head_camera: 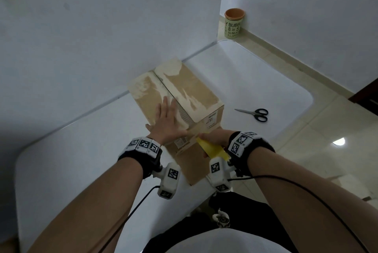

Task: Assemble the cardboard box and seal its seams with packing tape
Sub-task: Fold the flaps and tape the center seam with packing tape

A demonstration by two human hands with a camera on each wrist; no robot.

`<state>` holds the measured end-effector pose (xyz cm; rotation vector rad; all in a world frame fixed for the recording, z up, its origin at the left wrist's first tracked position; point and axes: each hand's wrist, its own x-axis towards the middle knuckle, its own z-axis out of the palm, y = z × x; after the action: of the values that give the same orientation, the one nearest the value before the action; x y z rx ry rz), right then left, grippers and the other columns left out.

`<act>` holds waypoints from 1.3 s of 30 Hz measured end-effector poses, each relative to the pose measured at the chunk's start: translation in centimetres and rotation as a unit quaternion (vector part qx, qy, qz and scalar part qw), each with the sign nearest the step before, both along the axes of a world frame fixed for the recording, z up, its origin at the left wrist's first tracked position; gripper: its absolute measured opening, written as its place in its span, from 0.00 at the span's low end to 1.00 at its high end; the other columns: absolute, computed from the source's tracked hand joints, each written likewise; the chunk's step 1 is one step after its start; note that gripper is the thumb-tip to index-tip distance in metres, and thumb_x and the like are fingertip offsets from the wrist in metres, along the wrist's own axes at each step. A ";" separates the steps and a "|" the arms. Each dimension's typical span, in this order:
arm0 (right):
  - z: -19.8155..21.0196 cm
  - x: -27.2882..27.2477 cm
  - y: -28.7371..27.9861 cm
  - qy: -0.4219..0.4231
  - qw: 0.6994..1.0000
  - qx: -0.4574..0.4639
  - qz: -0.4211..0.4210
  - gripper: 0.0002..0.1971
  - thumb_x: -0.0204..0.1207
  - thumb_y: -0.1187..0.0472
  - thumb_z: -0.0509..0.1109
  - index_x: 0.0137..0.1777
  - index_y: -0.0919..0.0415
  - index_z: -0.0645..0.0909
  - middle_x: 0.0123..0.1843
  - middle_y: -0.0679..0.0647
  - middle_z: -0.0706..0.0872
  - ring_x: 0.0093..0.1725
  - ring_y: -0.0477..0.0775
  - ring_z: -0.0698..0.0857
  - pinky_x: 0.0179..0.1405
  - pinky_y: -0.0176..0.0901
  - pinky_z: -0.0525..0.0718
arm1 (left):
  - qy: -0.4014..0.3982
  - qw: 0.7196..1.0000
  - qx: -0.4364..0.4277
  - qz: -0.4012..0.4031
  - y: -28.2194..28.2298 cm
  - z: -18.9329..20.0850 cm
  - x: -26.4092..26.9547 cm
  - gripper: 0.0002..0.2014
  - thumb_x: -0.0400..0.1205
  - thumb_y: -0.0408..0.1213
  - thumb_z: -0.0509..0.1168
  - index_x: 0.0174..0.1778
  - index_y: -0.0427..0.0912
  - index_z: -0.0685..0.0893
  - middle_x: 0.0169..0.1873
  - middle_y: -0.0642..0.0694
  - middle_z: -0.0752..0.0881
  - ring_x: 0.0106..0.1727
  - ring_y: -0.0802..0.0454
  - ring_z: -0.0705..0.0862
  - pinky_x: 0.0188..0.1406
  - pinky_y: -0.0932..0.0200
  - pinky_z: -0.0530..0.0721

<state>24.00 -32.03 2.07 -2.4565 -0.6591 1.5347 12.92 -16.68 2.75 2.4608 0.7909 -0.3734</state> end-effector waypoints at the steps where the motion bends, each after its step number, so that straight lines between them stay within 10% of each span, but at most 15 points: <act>1: -0.1 0.0 0.2 -0.009 1.000 -0.004 0.004 0.37 0.83 0.36 0.50 0.79 0.67 0.66 0.79 0.62 0.71 0.76 0.62 0.73 0.75 0.52 0.72 | -0.009 1.000 -0.004 -0.010 0.0 0.0 -0.1 0.61 0.63 0.69 0.72 0.76 0.73 0.29 0.78 0.65 0.24 0.82 0.50 0.28 0.65 0.11 0.49; 9: -0.8 -0.1 0.1 -0.027 0.999 0.016 -0.019 0.37 0.82 0.37 0.55 0.80 0.67 0.63 0.80 0.64 0.68 0.77 0.64 0.71 0.74 0.52 0.72 | 0.044 0.997 -0.008 -0.059 1.3 -1.2 0.2 0.52 0.65 0.75 0.63 0.77 0.76 0.34 0.78 0.71 0.30 0.78 0.44 0.21 0.69 0.14 0.51; 12: 0.0 0.6 -0.4 -0.015 0.993 0.064 -0.097 0.37 0.78 0.38 0.63 0.79 0.64 0.66 0.76 0.62 0.74 0.72 0.64 0.76 0.59 0.46 0.78 | 0.046 0.997 0.001 -0.065 1.2 -1.2 0.2 0.53 0.60 0.80 0.58 0.75 0.77 0.33 0.78 0.71 0.29 0.78 0.44 0.20 0.69 0.14 0.51; 18: 3.1 4.0 0.0 -0.263 0.900 0.238 -0.255 0.02 0.76 0.64 0.60 0.44 0.61 0.73 0.50 0.59 0.81 0.47 0.59 0.79 0.42 0.45 0.75 | 0.083 0.992 0.005 -0.094 2.1 -1.4 0.7 0.56 0.53 0.88 0.49 0.74 0.76 0.30 0.77 0.69 0.25 0.78 0.44 0.20 0.71 0.16 0.46; 22: 4.0 6.1 2.6 -0.318 0.909 0.230 -0.142 0.15 0.76 0.59 0.64 0.62 0.57 0.75 0.65 0.58 0.76 0.66 0.63 0.74 0.62 0.53 0.73 | 0.099 0.992 0.012 -0.076 4.2 1.1 2.5 0.42 0.76 0.73 0.51 0.82 0.66 0.39 0.83 0.61 0.35 0.83 0.43 0.32 0.74 0.20 0.44; 26: 4.1 7.3 4.8 -0.215 0.959 0.156 -0.093 0.35 0.79 0.47 0.65 0.82 0.50 0.55 0.82 0.56 0.61 0.78 0.64 0.67 0.74 0.58 0.68 | 0.046 0.997 0.069 0.012 8.8 1.6 4.3 0.32 0.87 0.56 0.46 0.85 0.51 0.43 0.85 0.51 0.41 0.85 0.45 0.39 0.78 0.27 0.45; 39: 0.2 9.8 5.1 -0.011 0.979 0.135 -0.150 0.42 0.75 0.47 0.72 0.81 0.61 0.54 0.76 0.61 0.71 0.70 0.64 0.76 0.69 0.60 0.78 | 0.031 0.991 0.125 -0.031 10.9 -2.2 8.3 0.41 0.84 0.64 0.36 0.83 0.38 0.35 0.83 0.44 0.33 0.83 0.49 0.31 0.82 0.42 0.33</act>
<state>33.75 -26.89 2.32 -2.2472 -0.4414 1.2200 21.19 -5.75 0.58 2.7243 0.8319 -0.3966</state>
